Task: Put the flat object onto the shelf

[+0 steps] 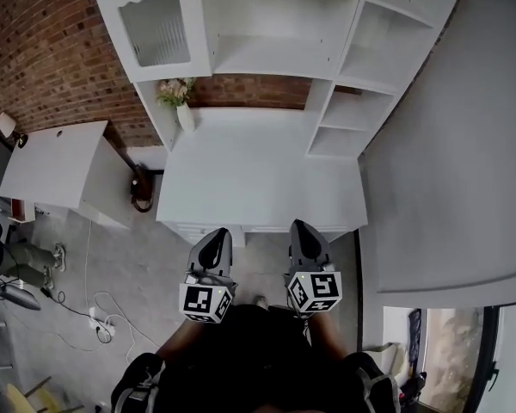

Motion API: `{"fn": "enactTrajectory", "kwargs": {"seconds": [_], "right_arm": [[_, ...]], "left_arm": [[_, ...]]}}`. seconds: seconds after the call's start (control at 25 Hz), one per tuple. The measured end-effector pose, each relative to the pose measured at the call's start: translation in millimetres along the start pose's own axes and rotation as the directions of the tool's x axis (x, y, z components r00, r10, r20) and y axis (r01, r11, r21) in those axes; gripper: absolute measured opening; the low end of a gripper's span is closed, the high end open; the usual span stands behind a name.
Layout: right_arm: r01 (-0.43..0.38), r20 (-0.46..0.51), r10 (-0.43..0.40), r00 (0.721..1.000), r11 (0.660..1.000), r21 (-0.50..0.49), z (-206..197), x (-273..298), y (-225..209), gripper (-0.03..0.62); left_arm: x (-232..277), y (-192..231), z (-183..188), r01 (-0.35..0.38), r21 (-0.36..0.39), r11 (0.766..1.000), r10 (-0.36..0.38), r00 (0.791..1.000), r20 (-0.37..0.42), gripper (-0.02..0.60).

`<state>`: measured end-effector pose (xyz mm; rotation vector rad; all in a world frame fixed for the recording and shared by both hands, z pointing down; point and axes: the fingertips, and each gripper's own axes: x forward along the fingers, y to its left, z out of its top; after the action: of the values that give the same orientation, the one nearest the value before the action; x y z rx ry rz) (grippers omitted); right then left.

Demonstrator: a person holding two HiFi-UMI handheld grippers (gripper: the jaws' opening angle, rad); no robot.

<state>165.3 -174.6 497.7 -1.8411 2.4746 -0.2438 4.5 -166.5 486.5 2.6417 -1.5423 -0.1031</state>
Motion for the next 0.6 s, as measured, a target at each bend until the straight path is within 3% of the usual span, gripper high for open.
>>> {"fn": "enactTrajectory", "kwargs": {"seconds": [0.24,0.36,0.6], "right_arm": [[0.005,-0.057,-0.005,0.998,1.0,0.0,-32,-2,20,0.028],[0.014,-0.06,-0.017,0.998,0.999,-0.049,-31,-1,26,0.027],[0.028,-0.037,-0.03,0.999,0.998,-0.053,-28,-1,34,0.026]], "left_arm": [[-5,14,-4,0.019,-0.03,0.999,-0.019,1.0,0.007,0.018],[-7,22,-2,0.016,-0.031,0.999,-0.016,1.0,0.006,0.018],[-14,32,-6,0.012,-0.04,0.999,-0.012,1.0,0.004,0.018]]}}
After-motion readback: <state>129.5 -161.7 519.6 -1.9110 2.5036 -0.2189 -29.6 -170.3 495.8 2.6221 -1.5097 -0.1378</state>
